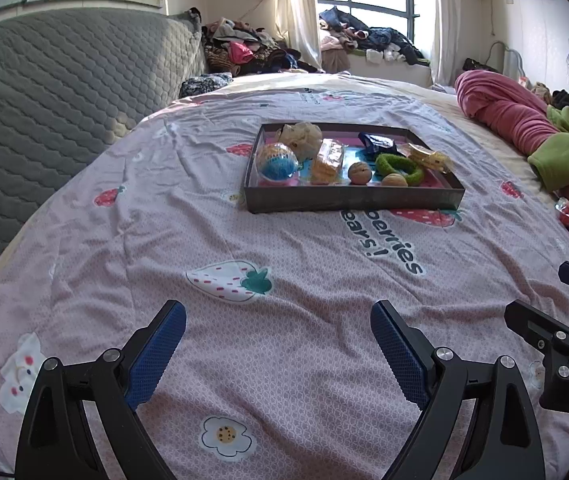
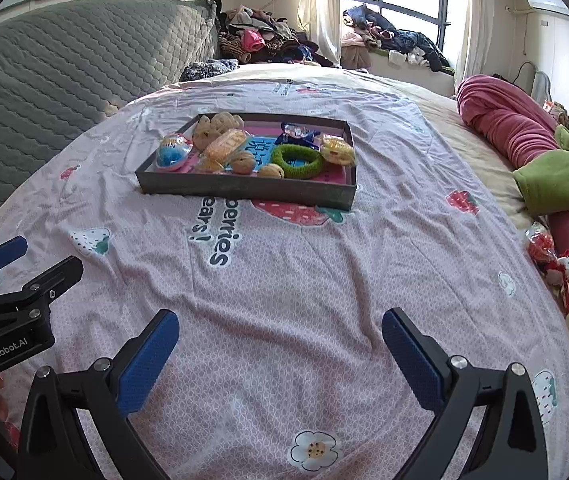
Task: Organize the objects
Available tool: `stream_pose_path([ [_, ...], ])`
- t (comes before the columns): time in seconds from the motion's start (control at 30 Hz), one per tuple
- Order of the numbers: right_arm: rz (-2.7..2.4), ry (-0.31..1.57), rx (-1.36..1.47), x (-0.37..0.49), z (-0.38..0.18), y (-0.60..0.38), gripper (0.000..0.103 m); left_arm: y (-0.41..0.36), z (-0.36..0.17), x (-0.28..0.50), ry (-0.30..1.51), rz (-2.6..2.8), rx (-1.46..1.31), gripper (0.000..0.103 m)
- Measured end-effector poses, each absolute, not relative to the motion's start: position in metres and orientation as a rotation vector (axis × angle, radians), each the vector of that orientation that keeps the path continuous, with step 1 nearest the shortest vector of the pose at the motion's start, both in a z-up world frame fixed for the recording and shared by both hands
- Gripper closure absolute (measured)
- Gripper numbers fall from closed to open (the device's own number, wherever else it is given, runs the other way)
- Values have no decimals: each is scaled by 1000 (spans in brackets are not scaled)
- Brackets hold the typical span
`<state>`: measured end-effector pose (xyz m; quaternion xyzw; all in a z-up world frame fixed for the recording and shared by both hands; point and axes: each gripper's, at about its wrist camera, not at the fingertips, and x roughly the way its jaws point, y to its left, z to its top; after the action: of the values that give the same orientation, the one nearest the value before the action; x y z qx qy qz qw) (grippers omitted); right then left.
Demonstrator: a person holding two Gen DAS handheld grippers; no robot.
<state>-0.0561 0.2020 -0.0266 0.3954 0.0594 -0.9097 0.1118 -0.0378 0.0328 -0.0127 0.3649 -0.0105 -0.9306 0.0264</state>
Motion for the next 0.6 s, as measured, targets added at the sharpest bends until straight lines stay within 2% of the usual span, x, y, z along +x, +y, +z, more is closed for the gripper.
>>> stream_pose_path([
  [0.6, -2666, 150, 1199, -59, -43, 204, 1, 33, -26, -43, -32, -2874, 1110, 9],
])
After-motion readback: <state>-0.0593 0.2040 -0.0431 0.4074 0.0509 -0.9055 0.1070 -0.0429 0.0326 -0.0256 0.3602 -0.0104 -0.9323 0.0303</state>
